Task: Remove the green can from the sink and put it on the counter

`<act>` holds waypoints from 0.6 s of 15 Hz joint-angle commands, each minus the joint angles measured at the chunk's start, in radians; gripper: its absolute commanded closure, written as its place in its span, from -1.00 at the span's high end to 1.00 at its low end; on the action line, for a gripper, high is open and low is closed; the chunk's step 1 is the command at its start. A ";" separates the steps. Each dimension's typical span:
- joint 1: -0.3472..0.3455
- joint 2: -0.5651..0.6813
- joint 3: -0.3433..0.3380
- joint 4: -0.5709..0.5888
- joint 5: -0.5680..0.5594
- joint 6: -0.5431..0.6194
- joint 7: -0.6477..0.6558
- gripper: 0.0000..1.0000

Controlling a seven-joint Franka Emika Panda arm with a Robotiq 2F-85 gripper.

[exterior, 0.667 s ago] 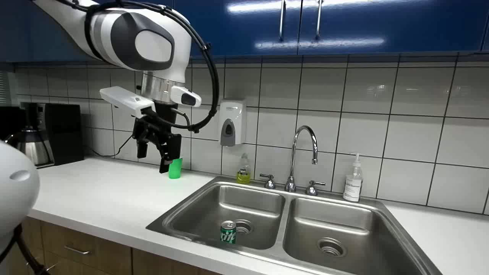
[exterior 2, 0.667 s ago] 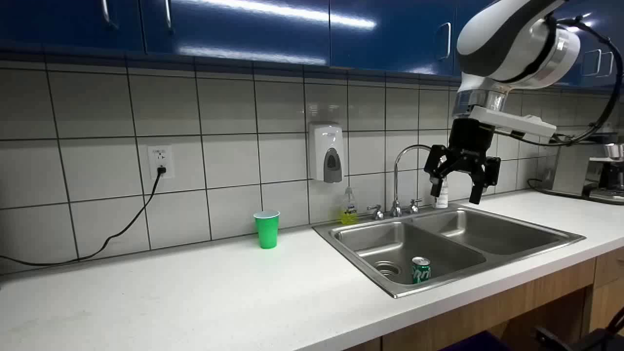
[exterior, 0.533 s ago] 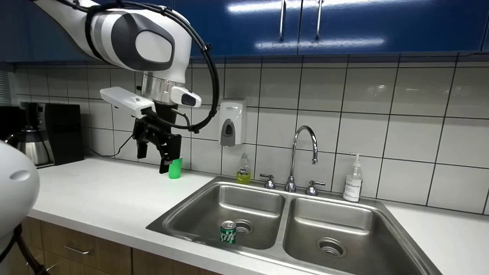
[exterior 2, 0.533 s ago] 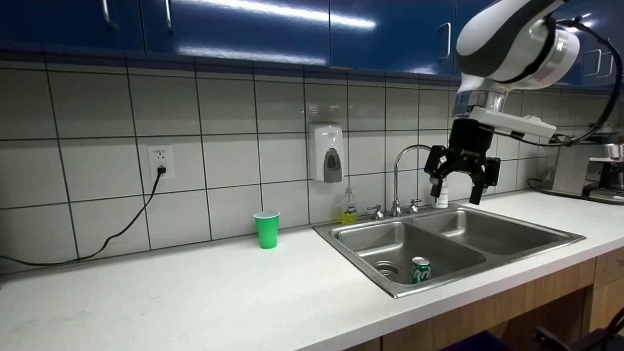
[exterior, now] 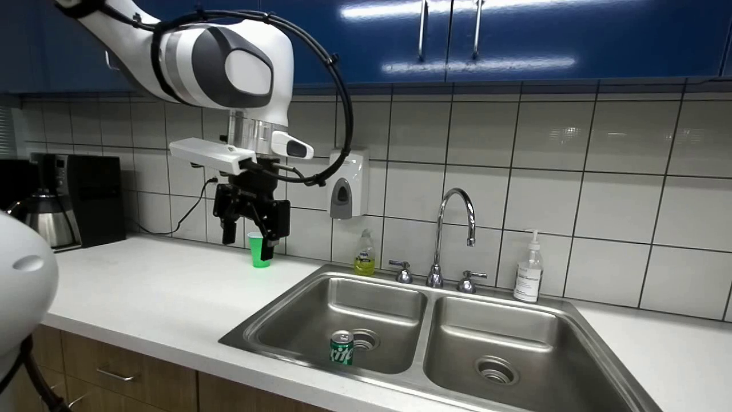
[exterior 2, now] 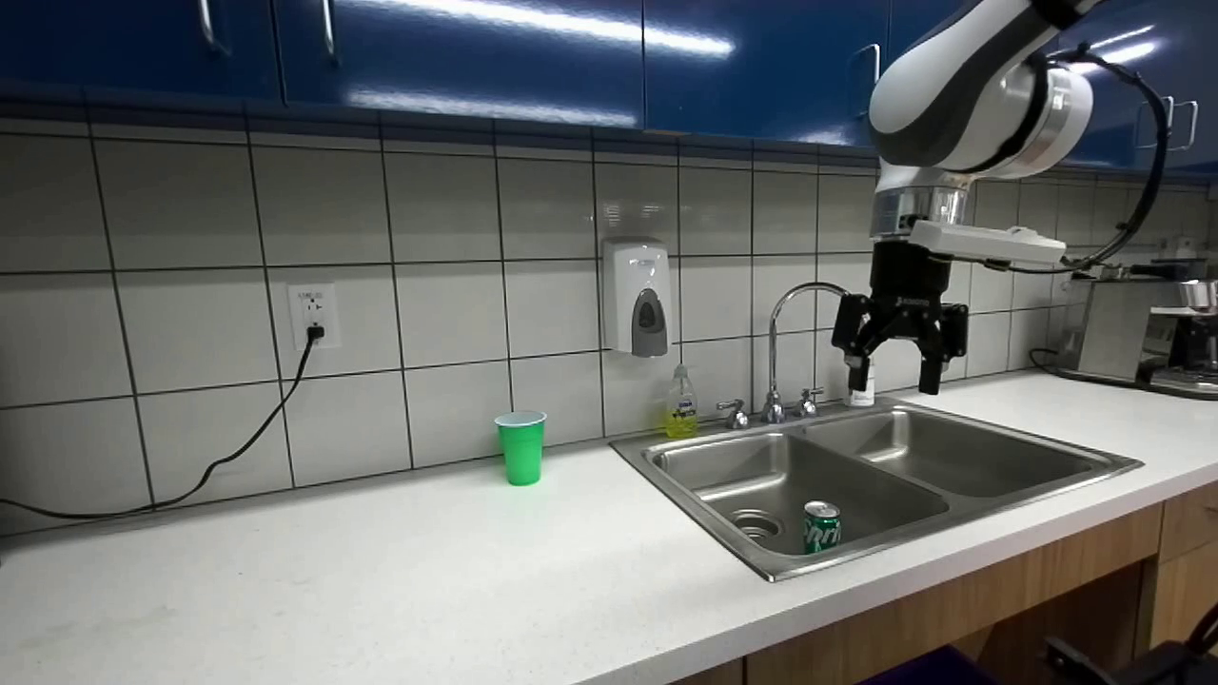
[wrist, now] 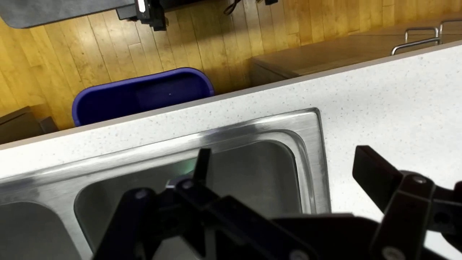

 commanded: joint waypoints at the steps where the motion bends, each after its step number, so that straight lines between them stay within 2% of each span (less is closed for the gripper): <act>1: -0.006 0.162 -0.016 0.093 0.001 0.040 -0.086 1.00; 9: -0.009 0.555 -0.057 0.272 0.064 0.247 -0.229 1.00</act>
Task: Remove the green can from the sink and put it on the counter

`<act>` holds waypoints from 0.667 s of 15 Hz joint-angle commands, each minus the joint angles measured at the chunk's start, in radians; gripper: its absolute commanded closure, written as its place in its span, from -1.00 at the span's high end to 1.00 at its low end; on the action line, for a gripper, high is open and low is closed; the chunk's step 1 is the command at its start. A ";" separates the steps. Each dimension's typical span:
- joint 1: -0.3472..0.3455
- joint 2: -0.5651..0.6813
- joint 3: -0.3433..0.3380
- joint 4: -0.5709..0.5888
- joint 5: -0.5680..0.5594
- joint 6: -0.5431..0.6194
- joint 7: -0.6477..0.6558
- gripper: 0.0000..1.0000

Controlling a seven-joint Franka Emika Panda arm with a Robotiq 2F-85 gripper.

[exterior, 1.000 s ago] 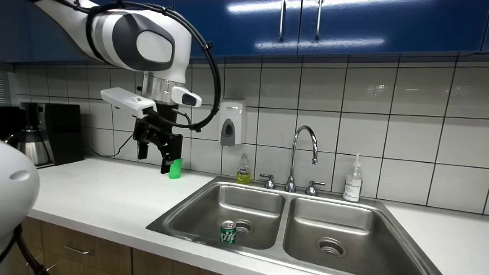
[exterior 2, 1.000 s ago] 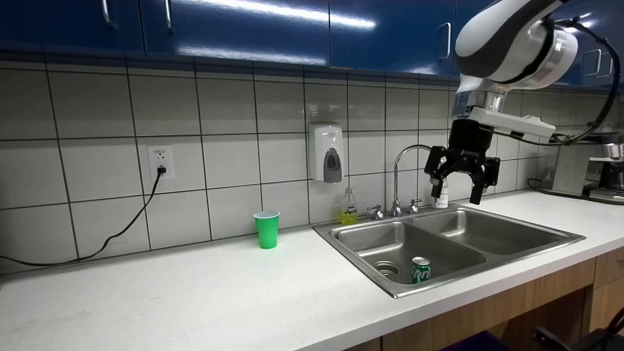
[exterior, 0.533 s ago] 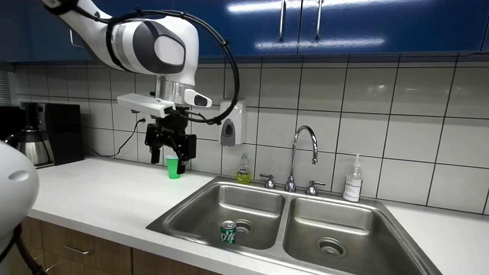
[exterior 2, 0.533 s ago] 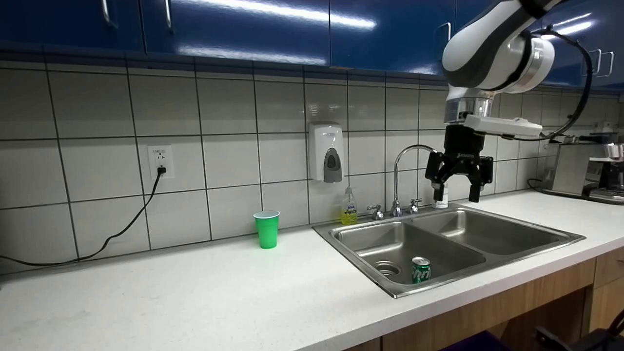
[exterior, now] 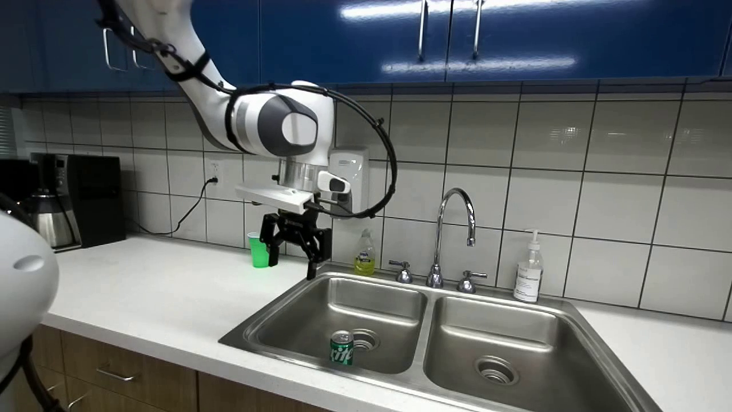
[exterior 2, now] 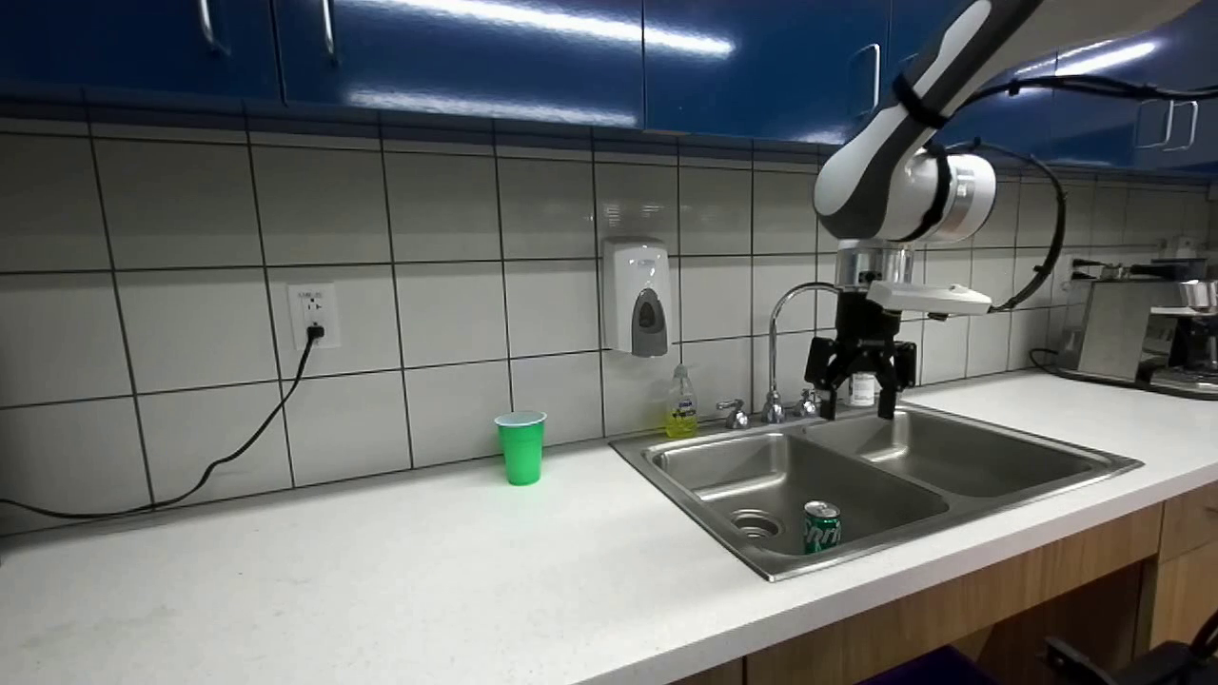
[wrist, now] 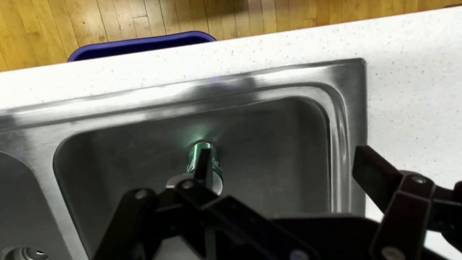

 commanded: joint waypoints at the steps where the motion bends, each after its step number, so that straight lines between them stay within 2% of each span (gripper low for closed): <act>1: -0.014 0.222 -0.012 0.140 0.052 0.051 -0.096 1.00; 5: -0.050 0.391 0.004 0.246 0.070 0.067 -0.138 1.00; 10: -0.103 0.545 0.032 0.332 0.078 0.069 -0.176 1.00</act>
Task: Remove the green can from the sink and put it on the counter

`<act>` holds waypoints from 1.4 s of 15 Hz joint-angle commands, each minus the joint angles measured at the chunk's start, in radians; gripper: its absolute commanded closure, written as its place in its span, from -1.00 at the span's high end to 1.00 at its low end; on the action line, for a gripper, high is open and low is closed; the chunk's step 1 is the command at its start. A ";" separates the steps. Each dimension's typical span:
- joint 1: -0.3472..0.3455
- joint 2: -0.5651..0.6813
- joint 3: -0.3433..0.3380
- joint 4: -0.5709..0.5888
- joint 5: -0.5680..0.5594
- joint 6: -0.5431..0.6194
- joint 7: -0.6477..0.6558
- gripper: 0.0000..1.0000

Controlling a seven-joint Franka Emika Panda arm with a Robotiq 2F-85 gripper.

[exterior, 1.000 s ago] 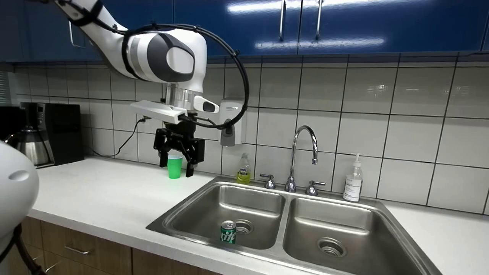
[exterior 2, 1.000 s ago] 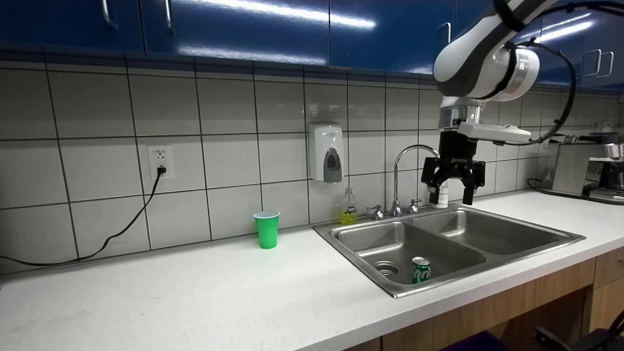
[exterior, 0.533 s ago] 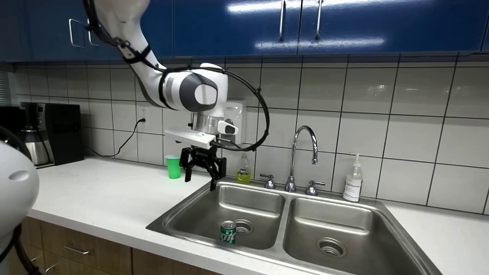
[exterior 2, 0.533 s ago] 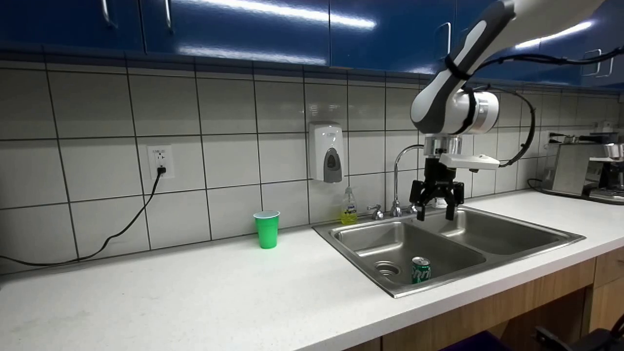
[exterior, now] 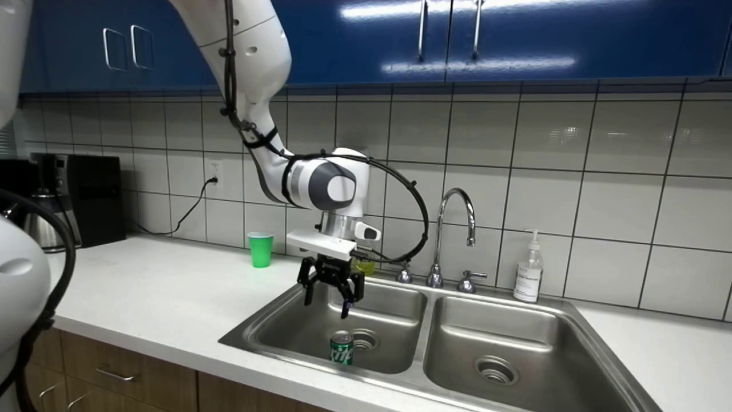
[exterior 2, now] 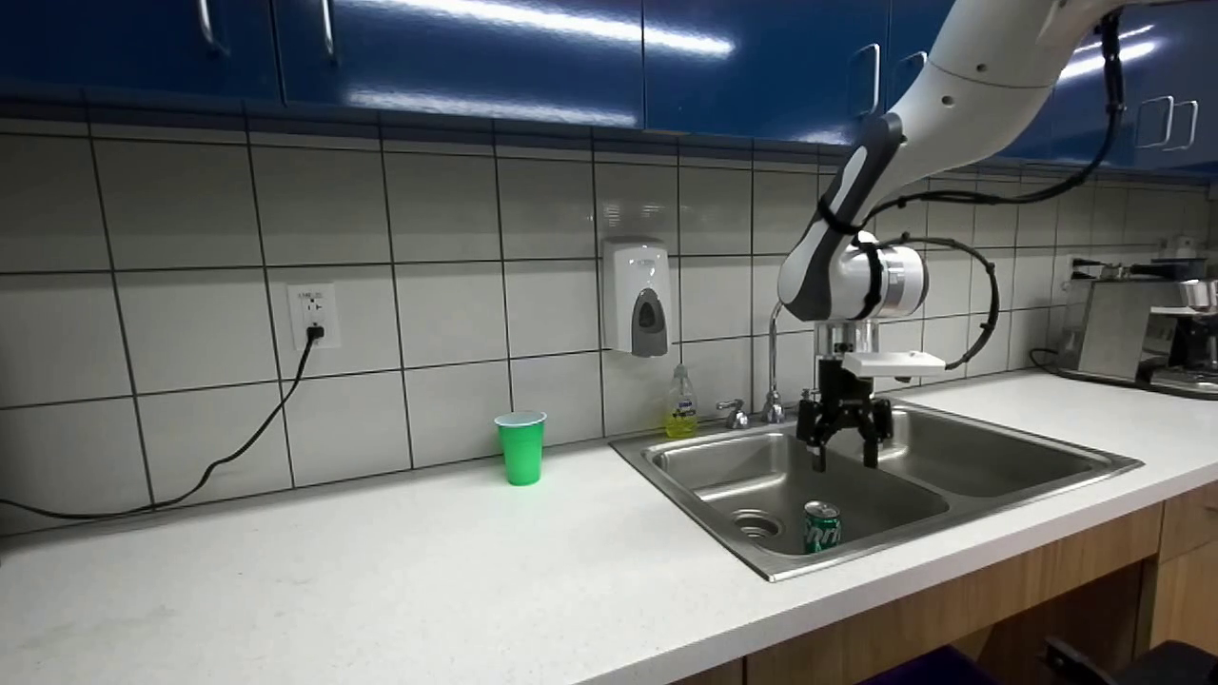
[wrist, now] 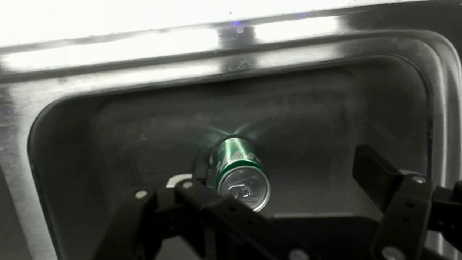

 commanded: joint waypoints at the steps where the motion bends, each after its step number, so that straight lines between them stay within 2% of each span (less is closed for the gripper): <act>1: -0.062 0.112 0.045 0.078 0.023 0.002 -0.054 1.00; 12: -0.133 0.285 0.123 0.186 0.017 0.006 -0.086 1.00; 21: -0.162 0.357 0.145 0.266 0.013 0.015 -0.101 1.00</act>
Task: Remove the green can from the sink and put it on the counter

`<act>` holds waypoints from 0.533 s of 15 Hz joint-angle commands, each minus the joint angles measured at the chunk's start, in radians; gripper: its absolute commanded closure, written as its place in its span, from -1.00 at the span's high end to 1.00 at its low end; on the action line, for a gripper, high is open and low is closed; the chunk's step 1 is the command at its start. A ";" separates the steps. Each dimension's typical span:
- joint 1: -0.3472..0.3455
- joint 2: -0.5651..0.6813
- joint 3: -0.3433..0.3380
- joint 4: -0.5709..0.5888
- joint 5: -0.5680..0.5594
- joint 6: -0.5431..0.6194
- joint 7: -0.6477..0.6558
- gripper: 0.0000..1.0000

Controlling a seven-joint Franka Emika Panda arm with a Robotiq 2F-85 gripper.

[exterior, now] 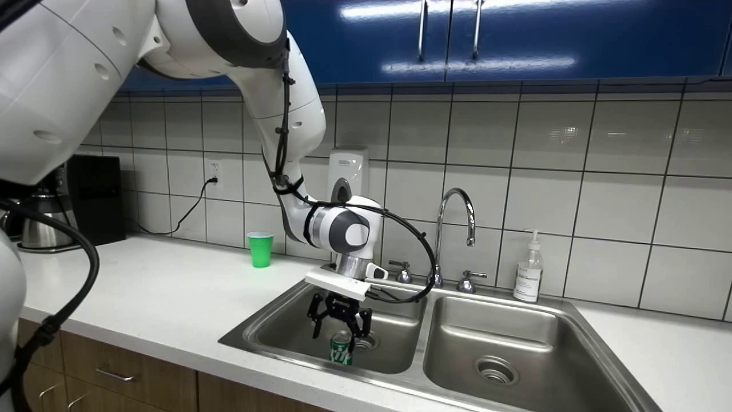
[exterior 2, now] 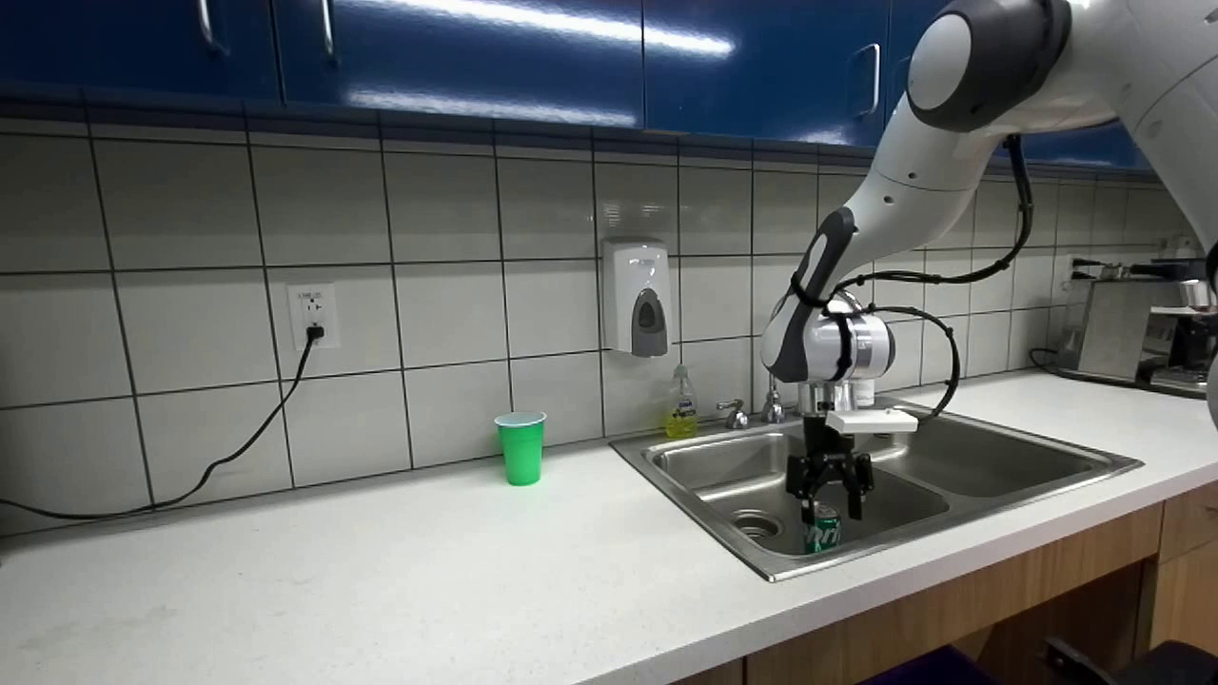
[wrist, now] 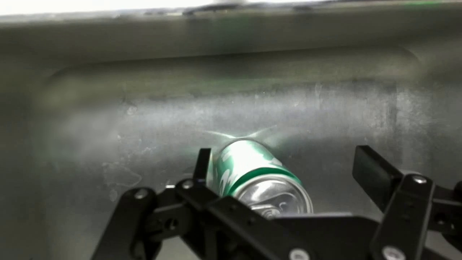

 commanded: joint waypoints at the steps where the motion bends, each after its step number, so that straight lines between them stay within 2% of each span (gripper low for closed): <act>1: -0.044 0.035 0.027 0.049 0.005 0.006 -0.040 1.00; 8: -0.053 0.073 0.034 0.095 -0.003 0.002 -0.051 1.00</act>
